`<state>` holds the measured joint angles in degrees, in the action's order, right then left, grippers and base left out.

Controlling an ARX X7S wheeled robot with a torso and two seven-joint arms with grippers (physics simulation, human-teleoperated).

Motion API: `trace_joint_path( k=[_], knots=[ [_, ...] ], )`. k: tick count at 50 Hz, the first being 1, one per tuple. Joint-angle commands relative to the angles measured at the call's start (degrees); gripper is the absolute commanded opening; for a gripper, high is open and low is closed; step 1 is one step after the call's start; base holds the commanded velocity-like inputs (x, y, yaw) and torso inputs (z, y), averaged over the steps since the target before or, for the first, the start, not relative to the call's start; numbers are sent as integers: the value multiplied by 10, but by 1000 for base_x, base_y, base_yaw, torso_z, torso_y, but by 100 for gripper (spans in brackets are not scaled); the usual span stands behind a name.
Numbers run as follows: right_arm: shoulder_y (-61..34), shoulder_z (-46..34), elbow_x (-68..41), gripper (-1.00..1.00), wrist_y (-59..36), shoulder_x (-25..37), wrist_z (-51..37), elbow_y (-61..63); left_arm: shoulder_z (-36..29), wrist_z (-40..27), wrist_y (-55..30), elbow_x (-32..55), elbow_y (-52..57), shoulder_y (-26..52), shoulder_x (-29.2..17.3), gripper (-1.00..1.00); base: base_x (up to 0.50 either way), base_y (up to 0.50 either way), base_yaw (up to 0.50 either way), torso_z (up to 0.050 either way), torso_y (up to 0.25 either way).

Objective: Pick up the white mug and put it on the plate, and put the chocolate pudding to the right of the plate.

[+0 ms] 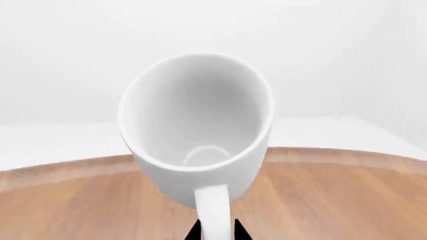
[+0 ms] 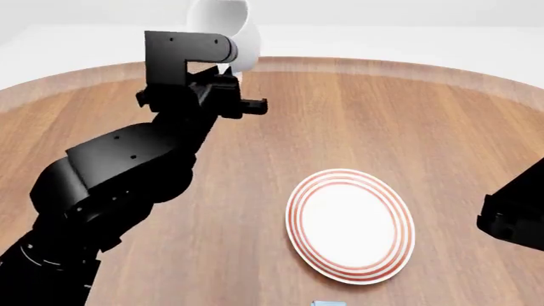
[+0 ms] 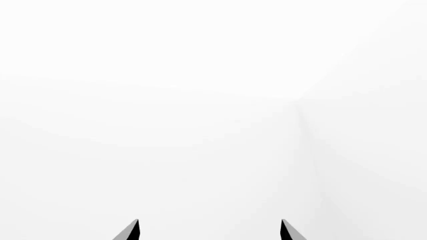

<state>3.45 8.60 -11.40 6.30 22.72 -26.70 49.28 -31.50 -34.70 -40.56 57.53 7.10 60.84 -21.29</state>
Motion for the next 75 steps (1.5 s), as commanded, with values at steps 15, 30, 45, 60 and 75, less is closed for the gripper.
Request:
trace_joint_path(
  k=[15,30,45,60,75],
  knots=[
    [0,1,-4,100,2,5,-4,-1,-74,172,-107,77,-131,128,75,-100,0,0,0,0,0],
    [0,1,-3,100,8,5,-5,-6,-22,127,-159,203,-224,131,141,-100,0,0,0,0,0],
    [0,2,-7,100,4,8,-9,-4,-81,149,-171,181,-291,128,176,-100,0,0,0,0,0],
    [2,4,-11,100,3,11,-12,-2,-203,219,-163,96,-230,124,172,-100,0,0,0,0,0],
    [2,1,-12,100,3,13,-13,-1,-254,269,-152,65,-203,142,165,-100,0,0,0,0,1]
  ],
)
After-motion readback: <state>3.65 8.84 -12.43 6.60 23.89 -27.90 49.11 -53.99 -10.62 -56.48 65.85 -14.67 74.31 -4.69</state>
